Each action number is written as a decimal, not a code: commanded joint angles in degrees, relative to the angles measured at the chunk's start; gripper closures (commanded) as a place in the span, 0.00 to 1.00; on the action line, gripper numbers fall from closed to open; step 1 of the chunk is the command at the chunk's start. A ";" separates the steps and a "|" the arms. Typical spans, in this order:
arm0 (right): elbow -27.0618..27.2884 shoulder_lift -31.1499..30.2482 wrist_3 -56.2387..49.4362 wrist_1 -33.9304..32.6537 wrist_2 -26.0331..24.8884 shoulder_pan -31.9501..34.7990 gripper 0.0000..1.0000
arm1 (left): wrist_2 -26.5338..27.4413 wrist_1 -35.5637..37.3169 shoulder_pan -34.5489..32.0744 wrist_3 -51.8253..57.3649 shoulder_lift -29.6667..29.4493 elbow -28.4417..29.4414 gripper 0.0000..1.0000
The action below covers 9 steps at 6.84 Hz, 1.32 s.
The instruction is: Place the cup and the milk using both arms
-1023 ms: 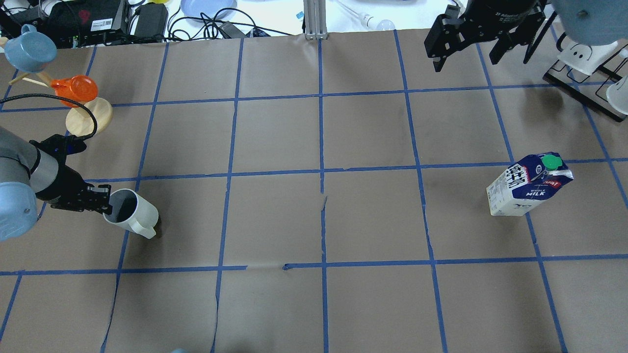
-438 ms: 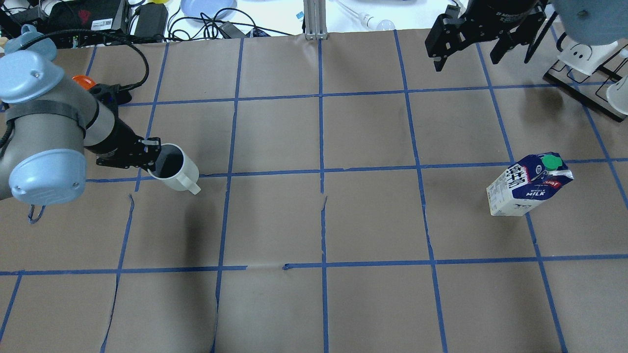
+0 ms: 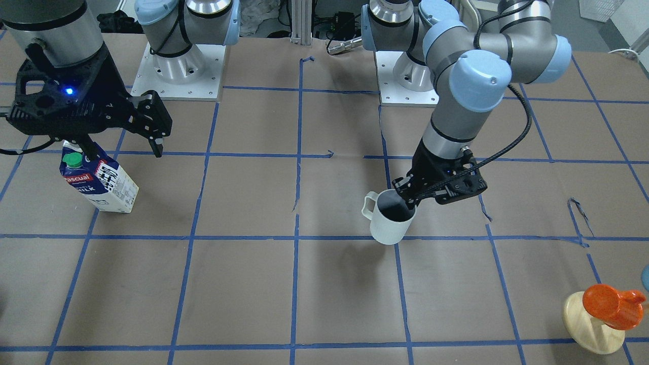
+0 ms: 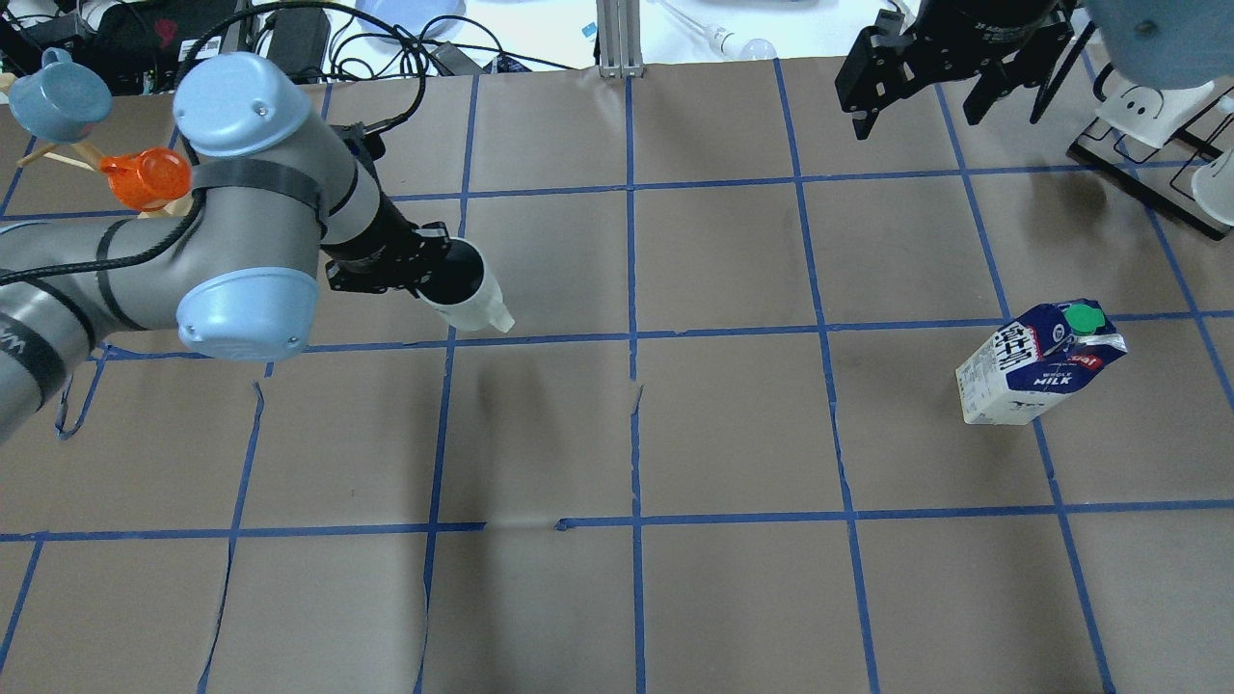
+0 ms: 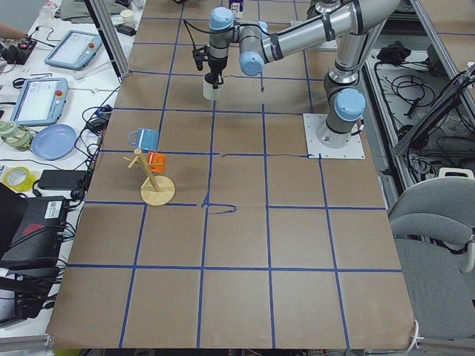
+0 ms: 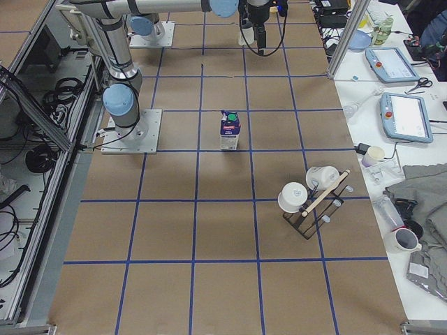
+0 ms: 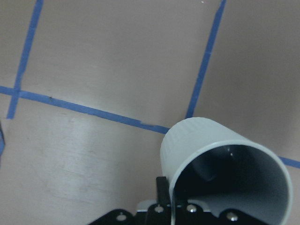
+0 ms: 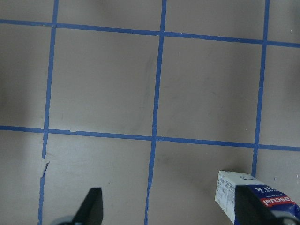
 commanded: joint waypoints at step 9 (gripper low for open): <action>0.09 0.52 -0.44 0.59 -0.69 -0.86 0.00 | 0.66 6.25 -12.92 -19.84 -18.94 16.31 1.00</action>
